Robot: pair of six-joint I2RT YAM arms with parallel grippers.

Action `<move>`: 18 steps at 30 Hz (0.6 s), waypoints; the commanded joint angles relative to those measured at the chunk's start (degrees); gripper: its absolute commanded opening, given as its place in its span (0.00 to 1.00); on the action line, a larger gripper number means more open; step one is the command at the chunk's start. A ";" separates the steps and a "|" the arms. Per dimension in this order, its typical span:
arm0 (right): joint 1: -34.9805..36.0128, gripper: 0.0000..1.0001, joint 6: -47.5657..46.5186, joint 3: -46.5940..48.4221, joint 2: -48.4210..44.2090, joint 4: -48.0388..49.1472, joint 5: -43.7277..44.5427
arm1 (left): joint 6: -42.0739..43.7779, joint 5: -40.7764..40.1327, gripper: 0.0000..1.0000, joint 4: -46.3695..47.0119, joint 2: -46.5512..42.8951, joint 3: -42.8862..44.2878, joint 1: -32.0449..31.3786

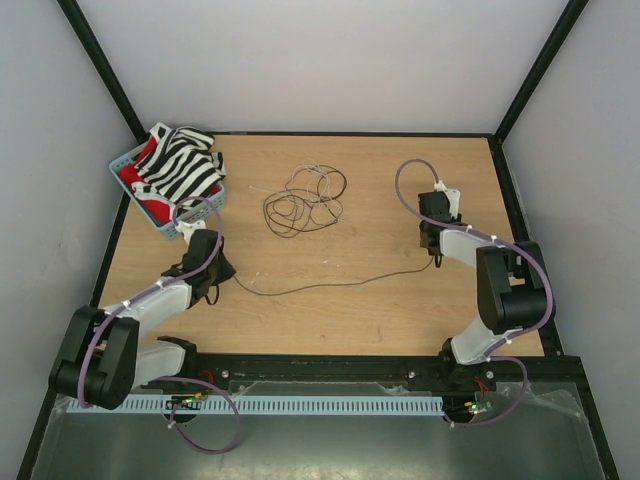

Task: Zip-tie the wires
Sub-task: Straighten the cable at the center of the board.

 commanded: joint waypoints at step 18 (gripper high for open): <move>-0.01 0.79 -0.60 7.44 -7.26 -2.71 -31.92 | 2.79 -0.91 0.69 -2.41 7.40 8.58 -0.09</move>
